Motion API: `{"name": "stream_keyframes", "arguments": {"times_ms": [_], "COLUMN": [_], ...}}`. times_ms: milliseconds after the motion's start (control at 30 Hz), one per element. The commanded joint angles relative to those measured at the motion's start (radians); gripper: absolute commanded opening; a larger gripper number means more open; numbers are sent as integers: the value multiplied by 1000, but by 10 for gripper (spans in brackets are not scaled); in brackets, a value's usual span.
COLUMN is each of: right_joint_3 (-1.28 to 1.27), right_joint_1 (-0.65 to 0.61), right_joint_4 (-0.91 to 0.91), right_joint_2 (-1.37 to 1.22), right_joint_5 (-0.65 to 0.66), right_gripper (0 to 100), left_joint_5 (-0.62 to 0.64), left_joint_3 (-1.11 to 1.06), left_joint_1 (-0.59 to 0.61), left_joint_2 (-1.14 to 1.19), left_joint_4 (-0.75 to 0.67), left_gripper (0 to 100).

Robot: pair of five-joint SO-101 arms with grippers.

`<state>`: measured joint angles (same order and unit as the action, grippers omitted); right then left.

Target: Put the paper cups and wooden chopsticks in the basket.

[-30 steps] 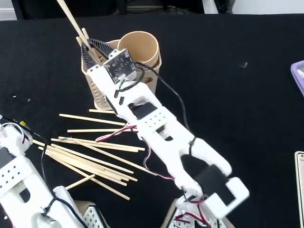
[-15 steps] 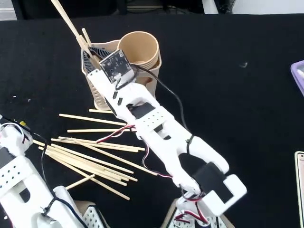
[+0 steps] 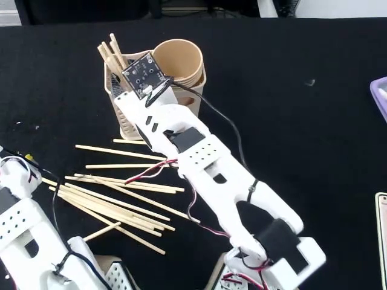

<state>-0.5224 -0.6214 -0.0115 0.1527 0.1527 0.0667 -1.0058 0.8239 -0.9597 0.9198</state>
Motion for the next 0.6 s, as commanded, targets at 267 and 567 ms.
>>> {"name": "stream_keyframes", "arguments": {"times_ms": [267, 567], "right_joint_3": [50, -248], "right_joint_1": [-9, 3], "right_joint_4": [-419, -987], "right_joint_2": [484, 871], "right_joint_5": [-8, 8], "right_gripper": [166, 166], "left_joint_5": [-3, -81], "left_joint_3": [7, 88], "left_joint_1": [-15, -22], "left_joint_2": [-9, -6], "left_joint_4": [-15, 89], "left_gripper": [210, 211]}}
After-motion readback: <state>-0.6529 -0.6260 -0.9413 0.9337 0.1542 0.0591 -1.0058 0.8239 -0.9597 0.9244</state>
